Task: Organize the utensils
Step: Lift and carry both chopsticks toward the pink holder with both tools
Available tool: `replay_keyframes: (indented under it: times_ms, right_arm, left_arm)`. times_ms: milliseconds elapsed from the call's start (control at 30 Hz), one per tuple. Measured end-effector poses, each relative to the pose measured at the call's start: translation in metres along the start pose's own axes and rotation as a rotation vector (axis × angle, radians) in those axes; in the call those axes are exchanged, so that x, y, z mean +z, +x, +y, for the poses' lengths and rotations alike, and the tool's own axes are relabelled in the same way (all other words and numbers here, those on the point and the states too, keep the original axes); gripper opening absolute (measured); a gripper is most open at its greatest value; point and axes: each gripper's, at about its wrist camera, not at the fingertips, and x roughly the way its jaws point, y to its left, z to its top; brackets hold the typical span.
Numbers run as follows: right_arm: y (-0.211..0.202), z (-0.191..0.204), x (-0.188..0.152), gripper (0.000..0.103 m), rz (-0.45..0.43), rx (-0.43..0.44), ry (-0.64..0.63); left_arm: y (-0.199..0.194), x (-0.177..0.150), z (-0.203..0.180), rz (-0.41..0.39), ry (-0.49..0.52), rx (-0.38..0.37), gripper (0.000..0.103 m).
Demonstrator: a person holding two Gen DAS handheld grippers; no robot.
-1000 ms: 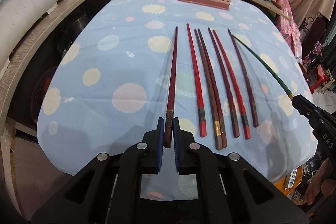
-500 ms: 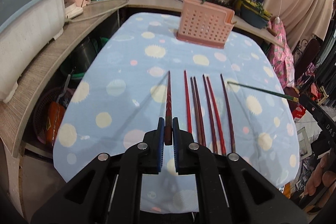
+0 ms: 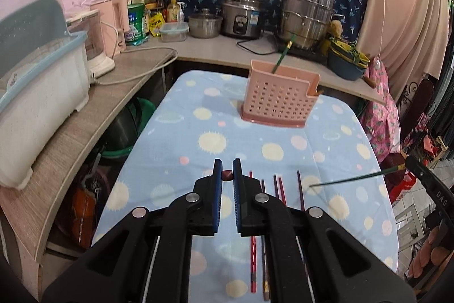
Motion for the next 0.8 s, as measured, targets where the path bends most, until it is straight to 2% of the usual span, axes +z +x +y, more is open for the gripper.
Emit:
replay_keyframes:
  times_ms: [233, 467, 800]
  right_arm:
    - [0.013, -0.004, 0.023, 0.007, -0.022, 0.007, 0.025]
    - [0.026, -0.008, 0.054, 0.007, -0.054, 0.02, 0.05]
    - [0.04, -0.008, 0.121, 0.007, -0.151, 0.066, 0.086]
  left_arm:
    - [0.014, 0.034, -0.006, -0.037, 0.004, 0.009, 0.007]
    - [0.026, 0.063, -0.012, -0.037, -0.017, -0.022, 0.007]
    - [0.024, 0.138, -0.028, -0.127, -0.053, -0.094, 0.007]
